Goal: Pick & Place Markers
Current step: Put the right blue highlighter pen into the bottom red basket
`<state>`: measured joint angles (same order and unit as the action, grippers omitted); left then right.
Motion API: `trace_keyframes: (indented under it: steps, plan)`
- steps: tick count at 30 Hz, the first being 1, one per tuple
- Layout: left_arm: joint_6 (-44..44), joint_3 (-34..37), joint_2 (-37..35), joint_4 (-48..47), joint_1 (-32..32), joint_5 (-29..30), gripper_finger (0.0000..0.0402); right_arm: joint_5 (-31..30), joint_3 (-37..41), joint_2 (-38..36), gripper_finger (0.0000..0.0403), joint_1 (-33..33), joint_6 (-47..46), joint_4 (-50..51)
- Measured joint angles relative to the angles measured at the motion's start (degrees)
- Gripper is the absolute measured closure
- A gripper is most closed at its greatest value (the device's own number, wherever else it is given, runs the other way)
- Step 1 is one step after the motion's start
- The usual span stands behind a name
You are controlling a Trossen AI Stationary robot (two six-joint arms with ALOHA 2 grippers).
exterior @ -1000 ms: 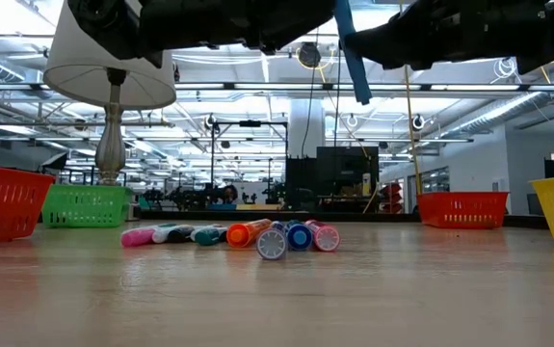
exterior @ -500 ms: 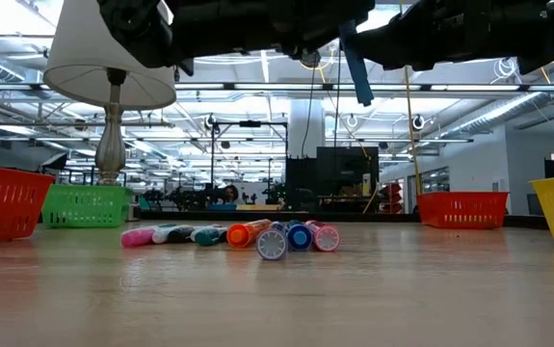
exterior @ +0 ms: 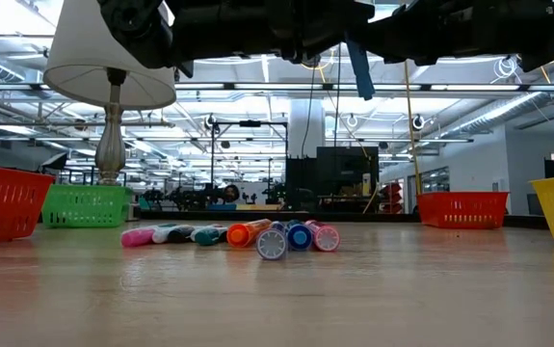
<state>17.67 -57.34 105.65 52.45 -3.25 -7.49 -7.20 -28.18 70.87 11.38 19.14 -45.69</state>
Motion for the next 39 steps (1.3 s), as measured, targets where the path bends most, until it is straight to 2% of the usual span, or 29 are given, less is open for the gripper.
trace_keyframes:
  steps: [39]
  plan:
    - [-0.63,0.02,0.00,-1.22,0.00,0.04,0.0190,0.00,0.00,-0.02,0.0358,0.00,-0.31,-0.61]
